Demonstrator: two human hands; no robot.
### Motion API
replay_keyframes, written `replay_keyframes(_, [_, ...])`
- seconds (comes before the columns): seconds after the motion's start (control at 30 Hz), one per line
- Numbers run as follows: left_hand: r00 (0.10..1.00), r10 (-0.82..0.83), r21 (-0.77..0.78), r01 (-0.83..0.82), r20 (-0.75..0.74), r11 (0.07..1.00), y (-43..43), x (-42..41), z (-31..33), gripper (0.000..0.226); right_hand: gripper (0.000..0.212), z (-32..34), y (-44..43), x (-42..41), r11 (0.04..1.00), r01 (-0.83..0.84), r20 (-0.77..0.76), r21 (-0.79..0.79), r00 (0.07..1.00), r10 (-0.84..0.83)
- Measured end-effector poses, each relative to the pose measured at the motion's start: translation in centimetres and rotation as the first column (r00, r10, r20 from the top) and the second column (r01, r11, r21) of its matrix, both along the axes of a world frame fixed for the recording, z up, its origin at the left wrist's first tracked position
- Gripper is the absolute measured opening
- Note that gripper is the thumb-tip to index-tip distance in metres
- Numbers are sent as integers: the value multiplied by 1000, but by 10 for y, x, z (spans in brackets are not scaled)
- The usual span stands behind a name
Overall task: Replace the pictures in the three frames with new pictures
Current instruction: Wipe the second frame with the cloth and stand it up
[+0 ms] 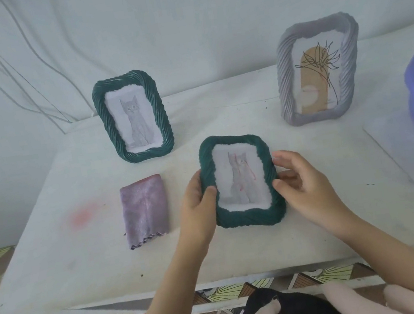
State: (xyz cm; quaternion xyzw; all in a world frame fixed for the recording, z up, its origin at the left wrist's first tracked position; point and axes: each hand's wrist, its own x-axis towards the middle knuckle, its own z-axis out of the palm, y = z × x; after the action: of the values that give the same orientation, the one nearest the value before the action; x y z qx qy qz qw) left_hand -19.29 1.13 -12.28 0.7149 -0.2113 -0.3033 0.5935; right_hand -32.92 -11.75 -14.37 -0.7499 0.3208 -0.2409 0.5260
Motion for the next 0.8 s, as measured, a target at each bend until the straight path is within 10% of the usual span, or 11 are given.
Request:
replay_keyframes(0.23, [742,-192,409,-120,642,905,11,0,-24,47,49,-14,1,-2,911,-86,-199,-403,980,5])
replay_keyframes(0.6, [568,-6,234,-329,823,915,35,41,-27,34,73,-22,-4,-3,774,-390,-599,-499,800,17])
replay_keyframes(0.8, [760,167,448,-528,628,721,61,69,-17,68,75,-21,-3,-4,775,-384,-600,-501,800,9])
